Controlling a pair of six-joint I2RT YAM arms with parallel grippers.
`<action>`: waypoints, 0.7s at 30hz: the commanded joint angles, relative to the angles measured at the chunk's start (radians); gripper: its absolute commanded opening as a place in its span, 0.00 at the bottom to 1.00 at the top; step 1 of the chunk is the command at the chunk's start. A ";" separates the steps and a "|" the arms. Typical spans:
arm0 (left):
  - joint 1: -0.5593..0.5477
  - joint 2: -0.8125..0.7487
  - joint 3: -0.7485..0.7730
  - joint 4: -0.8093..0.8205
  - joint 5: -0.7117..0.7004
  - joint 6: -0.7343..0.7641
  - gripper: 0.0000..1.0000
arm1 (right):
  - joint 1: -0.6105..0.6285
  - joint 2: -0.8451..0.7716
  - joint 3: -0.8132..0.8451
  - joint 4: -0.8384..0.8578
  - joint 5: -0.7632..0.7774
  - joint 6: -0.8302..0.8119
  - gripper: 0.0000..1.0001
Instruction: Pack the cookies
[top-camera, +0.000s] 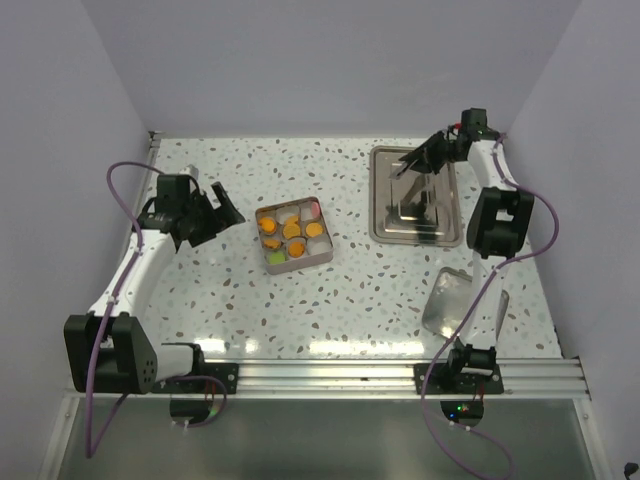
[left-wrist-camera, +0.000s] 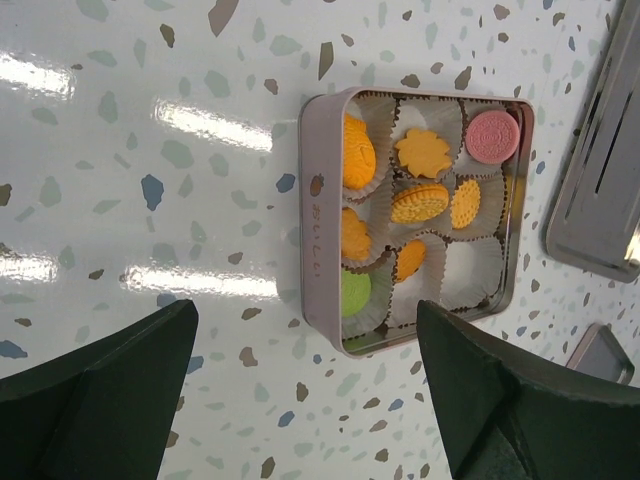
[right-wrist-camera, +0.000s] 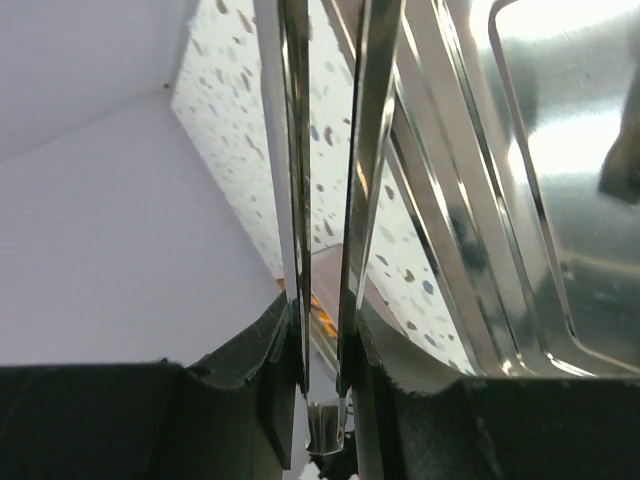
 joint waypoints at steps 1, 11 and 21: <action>-0.002 -0.039 -0.024 0.010 0.007 0.019 0.96 | -0.018 0.027 -0.040 0.329 -0.094 0.254 0.01; -0.002 -0.051 -0.041 0.001 0.002 0.022 0.96 | -0.019 0.138 -0.153 0.863 -0.192 0.713 0.00; -0.002 -0.067 -0.068 0.018 0.001 0.012 0.96 | -0.019 0.002 -0.409 1.006 -0.202 0.816 0.00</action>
